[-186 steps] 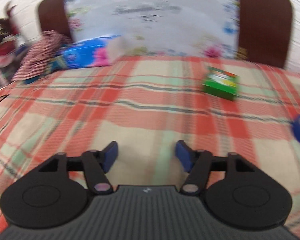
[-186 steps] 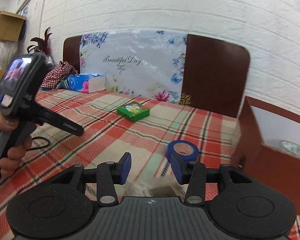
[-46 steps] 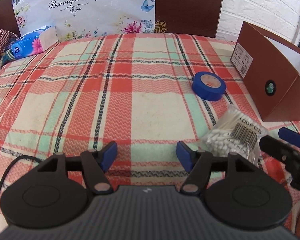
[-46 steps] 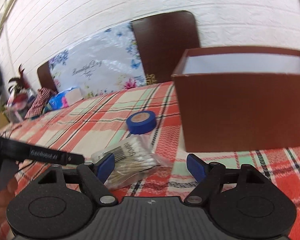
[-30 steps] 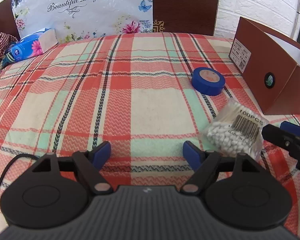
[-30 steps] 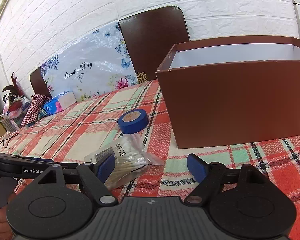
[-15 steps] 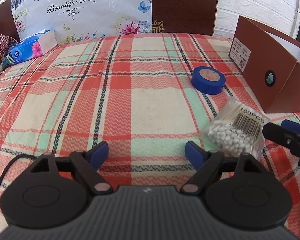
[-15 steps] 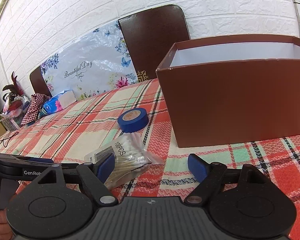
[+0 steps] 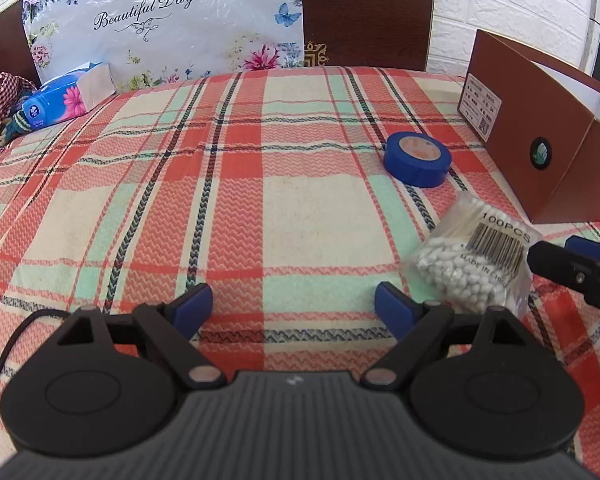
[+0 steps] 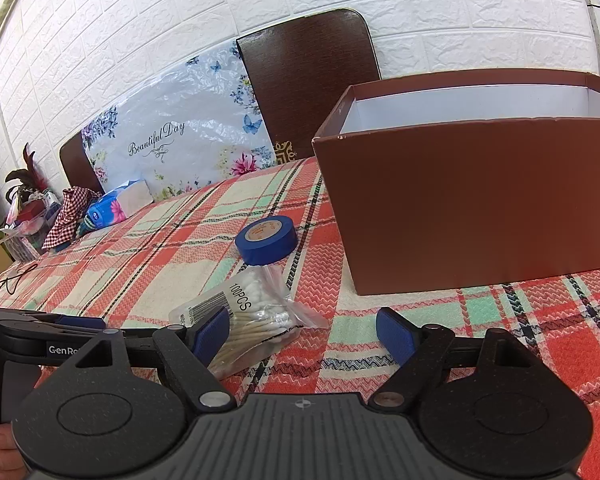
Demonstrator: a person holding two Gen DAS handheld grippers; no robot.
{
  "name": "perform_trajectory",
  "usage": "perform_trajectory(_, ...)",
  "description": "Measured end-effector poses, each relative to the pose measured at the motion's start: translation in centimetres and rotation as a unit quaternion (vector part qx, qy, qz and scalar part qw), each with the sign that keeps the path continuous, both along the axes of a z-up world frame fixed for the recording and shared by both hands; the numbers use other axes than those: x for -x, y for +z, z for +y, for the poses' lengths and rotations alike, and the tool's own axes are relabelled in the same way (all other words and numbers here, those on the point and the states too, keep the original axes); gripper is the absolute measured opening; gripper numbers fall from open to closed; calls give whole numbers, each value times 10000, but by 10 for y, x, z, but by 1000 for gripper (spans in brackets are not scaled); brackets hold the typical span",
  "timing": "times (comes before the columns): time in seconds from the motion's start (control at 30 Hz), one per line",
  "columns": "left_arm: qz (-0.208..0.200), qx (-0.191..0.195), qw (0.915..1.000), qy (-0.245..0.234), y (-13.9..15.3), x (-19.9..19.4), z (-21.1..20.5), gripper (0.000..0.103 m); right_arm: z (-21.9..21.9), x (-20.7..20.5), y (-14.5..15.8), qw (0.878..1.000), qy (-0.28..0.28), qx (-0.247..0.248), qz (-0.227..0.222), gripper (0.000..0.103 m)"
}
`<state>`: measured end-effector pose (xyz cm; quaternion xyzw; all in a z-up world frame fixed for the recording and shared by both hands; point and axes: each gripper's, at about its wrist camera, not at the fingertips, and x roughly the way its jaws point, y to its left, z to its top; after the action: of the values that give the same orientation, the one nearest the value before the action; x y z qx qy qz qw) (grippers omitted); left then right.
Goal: Organize objects
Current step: 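Move the right gripper to the clear bag of cotton swabs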
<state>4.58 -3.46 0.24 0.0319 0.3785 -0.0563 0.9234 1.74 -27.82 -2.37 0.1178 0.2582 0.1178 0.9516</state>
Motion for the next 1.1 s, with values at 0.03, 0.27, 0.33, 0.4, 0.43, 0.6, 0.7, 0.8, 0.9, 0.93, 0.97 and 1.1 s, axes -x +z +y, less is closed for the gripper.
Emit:
perform_trajectory(0.03, 0, 0, 10000, -1, 0, 0, 0, 90, 0, 0, 0, 10000, 1, -2, 1, 82)
perform_trajectory(0.27, -1, -3, 10000, -4, -1, -1, 0, 91, 1, 1, 0, 10000, -13, -2, 2, 82)
perform_trajectory(0.33, -1, -4, 10000, -5, -1, -1, 0, 91, 1, 1, 0, 10000, -15, -2, 2, 82)
perform_trajectory(0.4, -2, -5, 10000, -9, -1, -1, 0, 92, 2, 1, 0, 10000, -18, -2, 2, 82)
perform_trajectory(0.43, -1, -7, 10000, -8, -1, -1, 0, 92, 2, 2, 0, 10000, -21, -2, 2, 82)
perform_trajectory(0.6, 1, -10, 10000, -18, -2, -1, 1, 93, 3, 3, 1, 10000, -35, -5, 4, 82)
perform_trajectory(0.7, 0, -13, 10000, -19, -2, -1, 1, 93, 4, 4, 1, 10000, -44, -5, 5, 82)
perform_trajectory(0.8, 1, -12, 10000, -18, -2, -1, 0, 93, 4, 5, 1, 10000, -54, -5, 6, 82)
perform_trajectory(0.9, 1, -13, 10000, -19, -1, -1, -1, 93, 4, 5, 1, 10000, -55, -8, 5, 82)
perform_trajectory(0.93, 2, -16, 10000, -19, -1, -1, -1, 94, 4, 5, 2, 10000, -61, -7, 6, 82)
perform_trajectory(0.97, 2, -18, 10000, -26, -2, -1, 0, 94, 5, 6, 2, 10000, -68, -7, 6, 82)
perform_trajectory(1.1, 8, -21, 10000, -32, -2, -2, 1, 94, 4, 5, 1, 10000, -56, -20, 1, 82)
